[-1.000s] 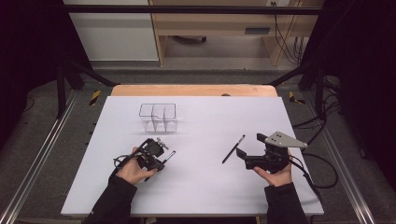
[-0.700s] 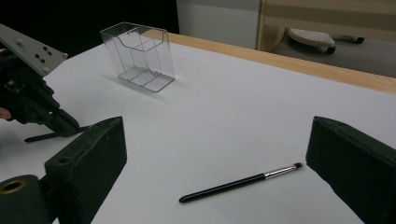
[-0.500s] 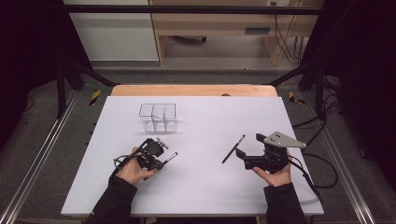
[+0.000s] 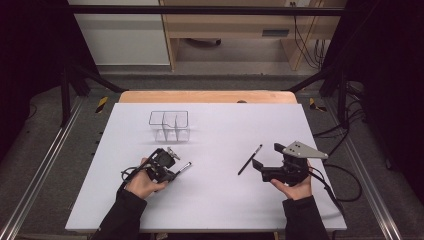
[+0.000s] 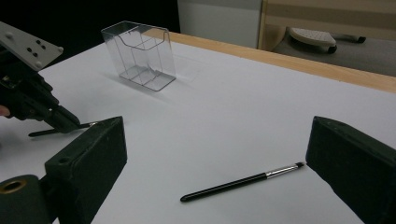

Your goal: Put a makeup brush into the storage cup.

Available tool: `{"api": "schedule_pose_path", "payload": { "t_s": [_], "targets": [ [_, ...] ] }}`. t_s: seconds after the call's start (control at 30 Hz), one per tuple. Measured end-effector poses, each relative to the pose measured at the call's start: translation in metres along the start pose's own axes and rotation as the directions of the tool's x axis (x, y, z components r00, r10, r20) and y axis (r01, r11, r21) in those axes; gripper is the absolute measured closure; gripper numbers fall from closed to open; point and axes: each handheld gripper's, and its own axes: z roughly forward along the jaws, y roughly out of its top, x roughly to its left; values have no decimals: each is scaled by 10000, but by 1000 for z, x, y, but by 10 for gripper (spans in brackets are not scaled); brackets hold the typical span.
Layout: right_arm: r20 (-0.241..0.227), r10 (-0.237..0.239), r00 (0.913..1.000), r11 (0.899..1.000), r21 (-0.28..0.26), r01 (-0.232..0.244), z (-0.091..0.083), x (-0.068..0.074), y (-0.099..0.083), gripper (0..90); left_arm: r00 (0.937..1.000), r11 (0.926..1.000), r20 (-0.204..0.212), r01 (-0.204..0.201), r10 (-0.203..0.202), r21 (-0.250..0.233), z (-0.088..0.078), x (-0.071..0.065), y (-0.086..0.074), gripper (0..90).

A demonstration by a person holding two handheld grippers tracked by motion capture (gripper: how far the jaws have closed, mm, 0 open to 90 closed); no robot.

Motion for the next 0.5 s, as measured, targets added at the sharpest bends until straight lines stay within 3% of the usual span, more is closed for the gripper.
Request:
{"api": "schedule_pose_path", "payload": {
  "t_s": [0.3, 0.5],
  "targets": [
    [-39, 79, 10000, 10000, -42, -79, -1, 0, 0, 55, 10000, 9963, 42, 53, -49, -856, -15, 0, -2, 834],
    [-107, 158, 9998, 9999, -5, -158, 2, 1, 0, 54, 9997, 9890, -19, 218, -224, -1463, -22, -2, -3, 834]
  ]
}}
